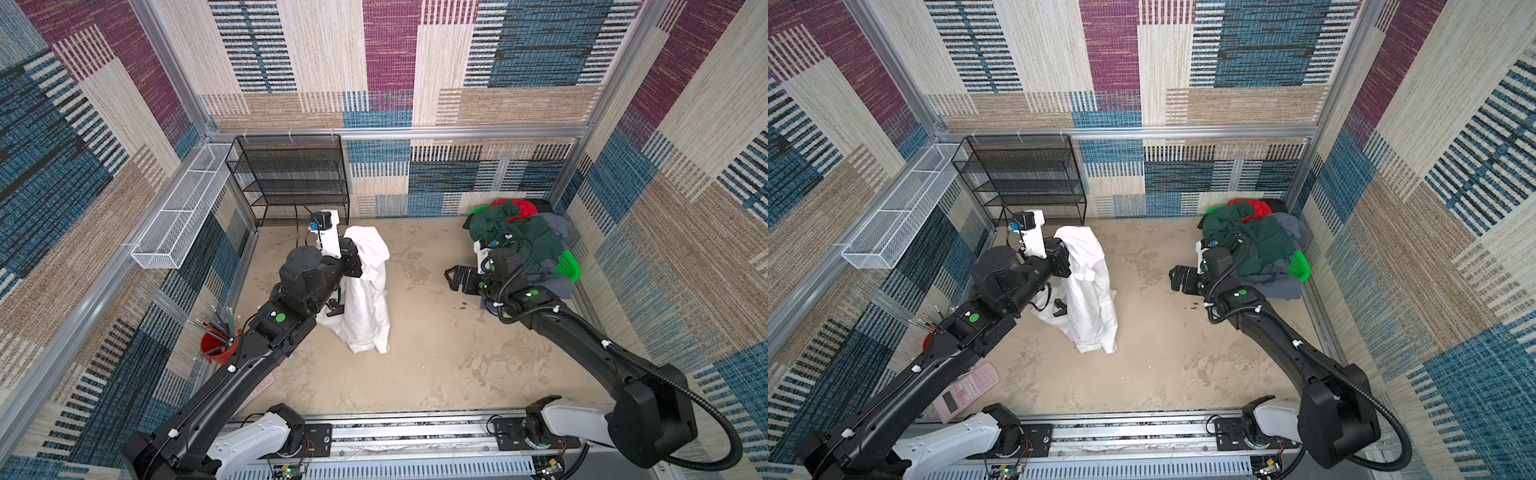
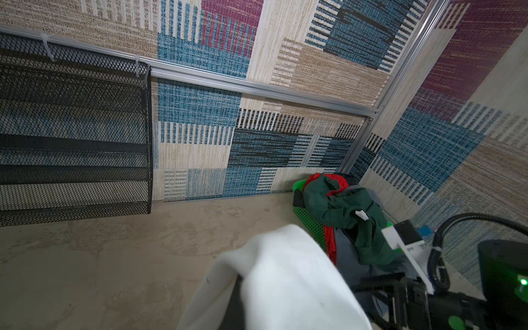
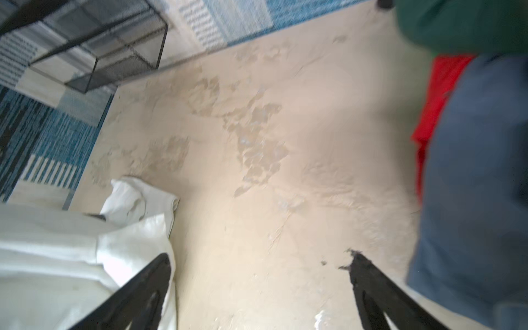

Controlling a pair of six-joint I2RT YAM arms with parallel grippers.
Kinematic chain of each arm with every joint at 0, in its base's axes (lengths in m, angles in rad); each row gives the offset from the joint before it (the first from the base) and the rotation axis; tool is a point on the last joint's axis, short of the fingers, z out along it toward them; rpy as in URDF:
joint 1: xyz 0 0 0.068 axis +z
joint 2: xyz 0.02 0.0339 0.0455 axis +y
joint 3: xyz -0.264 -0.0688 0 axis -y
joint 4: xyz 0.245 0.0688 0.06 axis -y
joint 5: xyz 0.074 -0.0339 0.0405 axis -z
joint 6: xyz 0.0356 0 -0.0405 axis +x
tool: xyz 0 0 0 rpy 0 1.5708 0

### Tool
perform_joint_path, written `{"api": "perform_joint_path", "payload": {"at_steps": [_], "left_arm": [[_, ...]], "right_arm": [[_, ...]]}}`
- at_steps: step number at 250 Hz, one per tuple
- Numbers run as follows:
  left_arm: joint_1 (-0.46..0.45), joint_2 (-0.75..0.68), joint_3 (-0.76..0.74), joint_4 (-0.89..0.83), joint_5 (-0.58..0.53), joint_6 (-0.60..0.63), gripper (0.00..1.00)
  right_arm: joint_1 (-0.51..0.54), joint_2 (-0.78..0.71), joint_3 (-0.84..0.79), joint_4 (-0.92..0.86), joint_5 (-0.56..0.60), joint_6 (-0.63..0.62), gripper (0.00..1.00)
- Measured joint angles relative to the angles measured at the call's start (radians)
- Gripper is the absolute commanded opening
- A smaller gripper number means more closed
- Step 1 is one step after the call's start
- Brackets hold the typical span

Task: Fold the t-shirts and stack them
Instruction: 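Grasp the hanging hem of the white t-shirt with the right gripper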

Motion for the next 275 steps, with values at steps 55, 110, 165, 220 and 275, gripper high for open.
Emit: {"api": "perform_joint_path", "payload": {"at_steps": [55,110,165,220,275], "left_arm": [[0.003,0.085,0.1,-0.005,-0.003,0.034,0.0],[0.003,0.113,0.141,-0.003,0.026,0.039,0.0],[0.003,0.083,0.138,-0.003,0.051,0.039,0.0],[0.003,-0.009,0.079,-0.012,0.048,0.039,0.0],[0.003,-0.078,0.035,-0.052,0.019,0.039,0.0]], "right_arm": [[0.175,0.092,-0.089,0.137,-0.079,0.06,0.99],[0.271,0.238,-0.135,0.282,-0.153,0.103,0.96],[0.274,0.381,-0.042,0.34,-0.14,0.081,0.92],[0.275,0.487,0.1,0.327,-0.006,0.004,0.88],[0.273,0.614,0.18,0.327,0.006,-0.039,0.69]]}}
